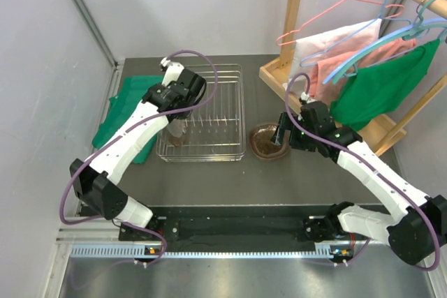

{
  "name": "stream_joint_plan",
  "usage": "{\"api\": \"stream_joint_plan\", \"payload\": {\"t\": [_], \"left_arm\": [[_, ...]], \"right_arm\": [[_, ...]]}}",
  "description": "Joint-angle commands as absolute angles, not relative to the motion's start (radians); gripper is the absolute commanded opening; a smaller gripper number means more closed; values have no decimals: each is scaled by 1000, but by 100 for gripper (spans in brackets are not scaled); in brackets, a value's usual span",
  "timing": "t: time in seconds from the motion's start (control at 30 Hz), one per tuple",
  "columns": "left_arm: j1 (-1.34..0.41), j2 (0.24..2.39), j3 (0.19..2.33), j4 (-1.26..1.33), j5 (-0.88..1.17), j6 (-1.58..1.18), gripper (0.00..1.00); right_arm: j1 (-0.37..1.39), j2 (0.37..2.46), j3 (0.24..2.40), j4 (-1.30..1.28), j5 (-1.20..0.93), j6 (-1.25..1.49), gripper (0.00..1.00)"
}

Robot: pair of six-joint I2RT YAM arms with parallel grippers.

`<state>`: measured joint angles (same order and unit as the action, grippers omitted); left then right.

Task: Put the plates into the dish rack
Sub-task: Insert the plate into the dish rack.

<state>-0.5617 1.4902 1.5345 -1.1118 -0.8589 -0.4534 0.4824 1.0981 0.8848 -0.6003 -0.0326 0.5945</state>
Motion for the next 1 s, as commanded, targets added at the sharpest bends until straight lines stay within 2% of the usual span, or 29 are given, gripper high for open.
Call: {"api": "stream_joint_plan", "payload": {"t": [0.0,0.63,0.97], "left_arm": [[-564,1474,1513,-1109,-908,-472,0],[-583,1537,1463,-956,-911,-298,0],[-597,1620,1466,-974,-900,-345,0]], "right_arm": [[489,1108,925,-594,-43,584,94],[489,1135,925,-586,-52,578,94],[491,1143,931,-589,-52,575,94]]}}
